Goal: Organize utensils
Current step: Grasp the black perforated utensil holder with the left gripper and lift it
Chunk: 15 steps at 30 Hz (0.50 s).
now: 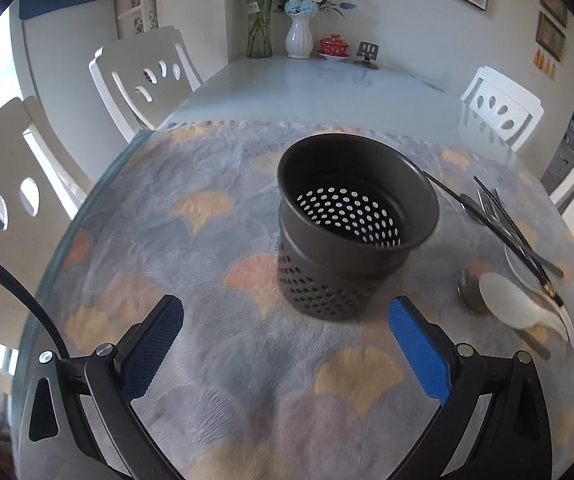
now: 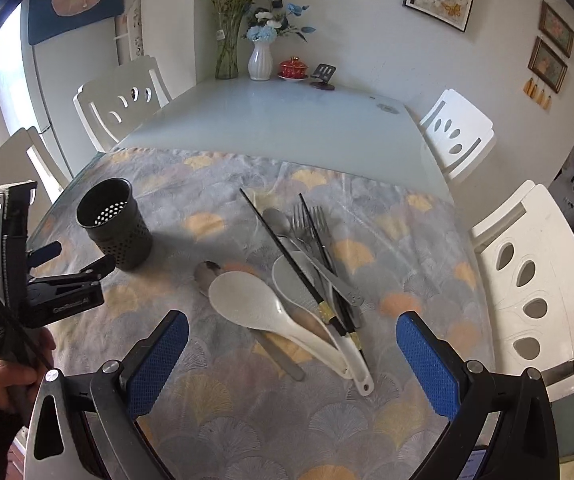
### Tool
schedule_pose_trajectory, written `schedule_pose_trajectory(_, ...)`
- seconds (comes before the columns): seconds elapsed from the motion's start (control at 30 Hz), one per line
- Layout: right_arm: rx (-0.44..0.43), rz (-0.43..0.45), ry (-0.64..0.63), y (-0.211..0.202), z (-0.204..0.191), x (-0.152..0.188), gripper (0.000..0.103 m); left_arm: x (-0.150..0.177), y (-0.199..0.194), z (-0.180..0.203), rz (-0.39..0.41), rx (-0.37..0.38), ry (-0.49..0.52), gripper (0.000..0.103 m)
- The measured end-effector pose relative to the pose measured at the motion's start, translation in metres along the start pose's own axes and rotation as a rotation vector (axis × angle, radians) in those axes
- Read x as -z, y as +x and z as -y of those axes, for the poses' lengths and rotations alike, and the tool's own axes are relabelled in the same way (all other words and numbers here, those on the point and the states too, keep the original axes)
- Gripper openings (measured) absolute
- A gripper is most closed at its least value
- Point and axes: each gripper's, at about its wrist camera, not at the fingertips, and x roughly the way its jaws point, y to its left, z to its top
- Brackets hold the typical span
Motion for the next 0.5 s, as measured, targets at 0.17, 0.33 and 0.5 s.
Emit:
schedule_pose_trajectory(0.17, 0.01, -0.007, 0.0, 0.004, 0.008, -0.002, 0.103, -0.006, 0.003, 0.005, 0.038, 0.0, -0.04, 0.102)
schedule_pose_trajectory(0.33, 0.014, -0.036, -0.02, 0.013, 0.011, 0.0, 0.103, -0.013, 0.012, 0.009, 0.049, 0.006, -0.051, 0.101)
schedule_pose_trajectory(0.5, 0.011, -0.044, -0.024, 0.015, 0.012, 0.001, 0.103, -0.012, 0.02, 0.012, 0.047, 0.001, -0.043, 0.101)
